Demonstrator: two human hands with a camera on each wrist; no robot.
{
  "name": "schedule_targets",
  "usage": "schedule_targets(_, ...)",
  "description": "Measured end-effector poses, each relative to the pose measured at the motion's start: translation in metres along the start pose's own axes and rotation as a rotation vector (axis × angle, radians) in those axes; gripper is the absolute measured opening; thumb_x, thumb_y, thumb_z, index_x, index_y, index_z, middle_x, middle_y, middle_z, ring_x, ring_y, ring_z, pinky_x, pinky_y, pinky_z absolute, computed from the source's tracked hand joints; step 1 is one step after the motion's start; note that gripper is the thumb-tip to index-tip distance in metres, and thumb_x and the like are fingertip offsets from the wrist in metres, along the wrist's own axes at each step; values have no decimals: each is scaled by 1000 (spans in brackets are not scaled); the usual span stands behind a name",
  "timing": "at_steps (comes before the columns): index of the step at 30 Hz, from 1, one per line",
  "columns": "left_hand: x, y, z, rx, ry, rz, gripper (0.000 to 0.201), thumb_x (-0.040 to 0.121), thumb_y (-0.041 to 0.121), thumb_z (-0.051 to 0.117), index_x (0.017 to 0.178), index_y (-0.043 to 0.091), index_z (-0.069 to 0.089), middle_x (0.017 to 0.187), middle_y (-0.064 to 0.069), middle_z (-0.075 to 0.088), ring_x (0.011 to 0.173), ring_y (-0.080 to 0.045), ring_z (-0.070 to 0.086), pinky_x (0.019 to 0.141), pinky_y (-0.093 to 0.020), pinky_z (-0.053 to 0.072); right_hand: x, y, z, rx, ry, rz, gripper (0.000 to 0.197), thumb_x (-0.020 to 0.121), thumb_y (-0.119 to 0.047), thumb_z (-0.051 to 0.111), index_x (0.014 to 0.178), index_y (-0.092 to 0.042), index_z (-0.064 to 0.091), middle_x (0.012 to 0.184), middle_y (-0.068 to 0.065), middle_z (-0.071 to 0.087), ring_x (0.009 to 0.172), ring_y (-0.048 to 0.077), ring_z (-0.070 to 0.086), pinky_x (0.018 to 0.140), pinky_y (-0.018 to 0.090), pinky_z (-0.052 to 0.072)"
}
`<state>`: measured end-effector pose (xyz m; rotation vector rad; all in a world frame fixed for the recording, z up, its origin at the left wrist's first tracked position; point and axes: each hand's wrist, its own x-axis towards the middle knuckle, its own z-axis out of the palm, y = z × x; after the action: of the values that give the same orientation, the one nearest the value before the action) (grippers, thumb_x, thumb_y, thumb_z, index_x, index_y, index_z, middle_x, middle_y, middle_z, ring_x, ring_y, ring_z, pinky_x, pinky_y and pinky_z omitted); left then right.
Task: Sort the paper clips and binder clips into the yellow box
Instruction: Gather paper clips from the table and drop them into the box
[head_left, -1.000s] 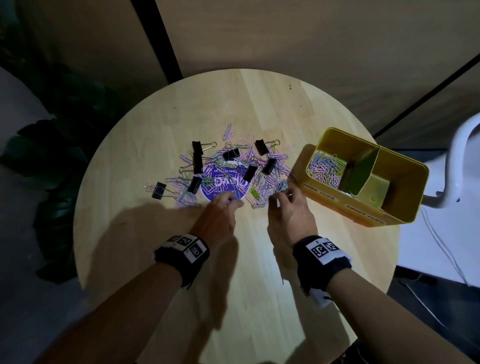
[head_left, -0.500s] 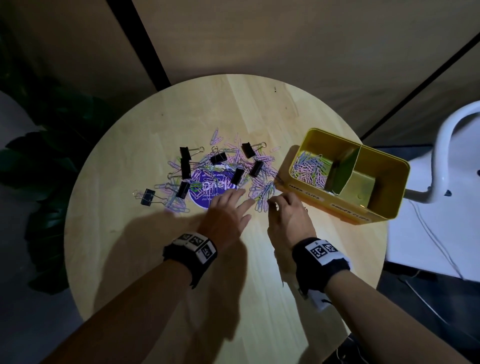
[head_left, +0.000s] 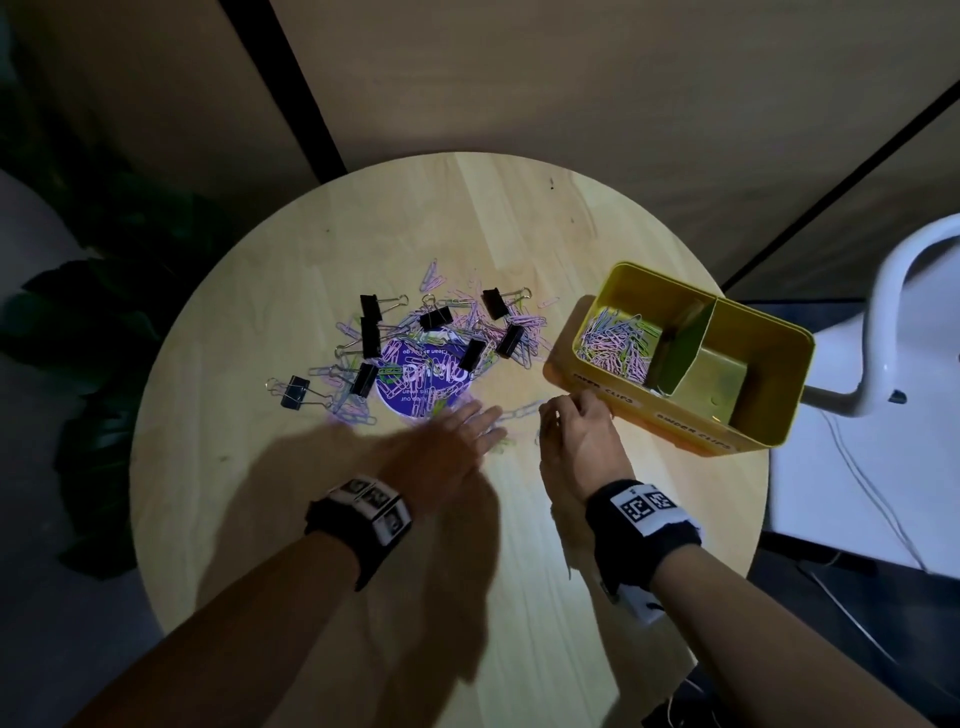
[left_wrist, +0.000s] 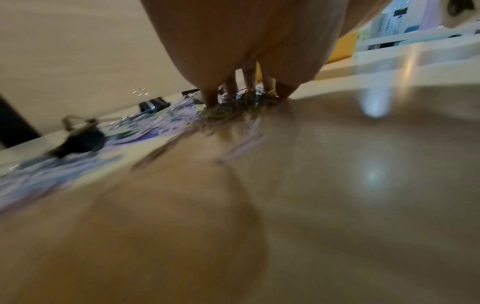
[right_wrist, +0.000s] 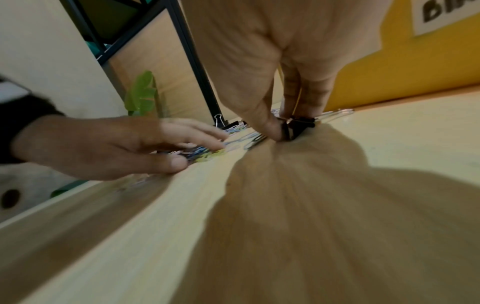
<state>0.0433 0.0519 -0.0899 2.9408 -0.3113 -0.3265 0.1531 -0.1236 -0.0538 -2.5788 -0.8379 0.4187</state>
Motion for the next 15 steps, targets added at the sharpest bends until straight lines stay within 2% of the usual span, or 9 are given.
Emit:
schedule_targets(2, -26, -9, 2, -45, 81, 23, 39, 94, 26, 40, 132, 20, 46, 145, -6, 43, 133, -27, 41, 104, -42, 38, 1, -2, 1, -96, 0, -15, 17, 76, -7, 65, 92, -4, 64, 89, 17, 58, 79, 35, 56, 67, 36, 47)
schedule_targets(4, -43, -17, 1, -102, 180, -44, 39, 97, 33, 38, 133, 21, 46, 146, -7, 41, 133, -28, 39, 106, -45, 35, 1, -8, 1, -193, -10, -46, 21, 71, -11, 68, 91, -7, 65, 88, 14, 60, 77, 34, 56, 68, 37, 46)
schedule_targets(7, -63, -23, -5, -220, 315, -332, 45, 93, 42, 39, 127, 15, 52, 136, -16, 49, 121, -33, 48, 102, -44, 39, -1, -22, 6, -210, -42, -132, 21, 81, -20, 57, 100, -12, 63, 97, 9, 61, 87, 30, 54, 75, 36, 46)
schedule_targets(9, -71, -17, -9, -262, 258, -589, 52, 88, 49, 35, 128, 20, 49, 135, -16, 47, 117, -36, 48, 98, -45, 40, -2, -34, 12, -204, -117, -188, 28, 82, -24, 50, 107, -14, 58, 103, 8, 57, 92, 29, 52, 79, 37, 45)
schedule_targets(11, -69, -1, -8, -301, 160, -734, 50, 85, 48, 36, 128, 24, 47, 129, -12, 48, 111, -35, 46, 92, -46, 42, -5, -48, 19, -222, -211, -213, 34, 80, -28, 50, 111, -14, 54, 106, 8, 54, 95, 29, 49, 80, 38, 44)
schedule_targets(13, -59, 17, -9, -302, 155, -712, 43, 85, 44, 34, 118, 22, 51, 117, -8, 51, 103, -32, 48, 83, -44, 44, -8, -62, 23, -259, -277, -209, 41, 81, -33, 53, 116, -12, 53, 111, 10, 52, 100, 31, 48, 83, 40, 45)
schedule_targets(15, -49, 26, -13, -306, 154, -684, 39, 85, 38, 36, 117, 21, 51, 117, -6, 50, 105, -29, 48, 81, -42, 44, -8, -70, 24, -268, -293, -199, 48, 85, -35, 54, 125, -8, 49, 117, 14, 51, 106, 34, 48, 89, 42, 44)
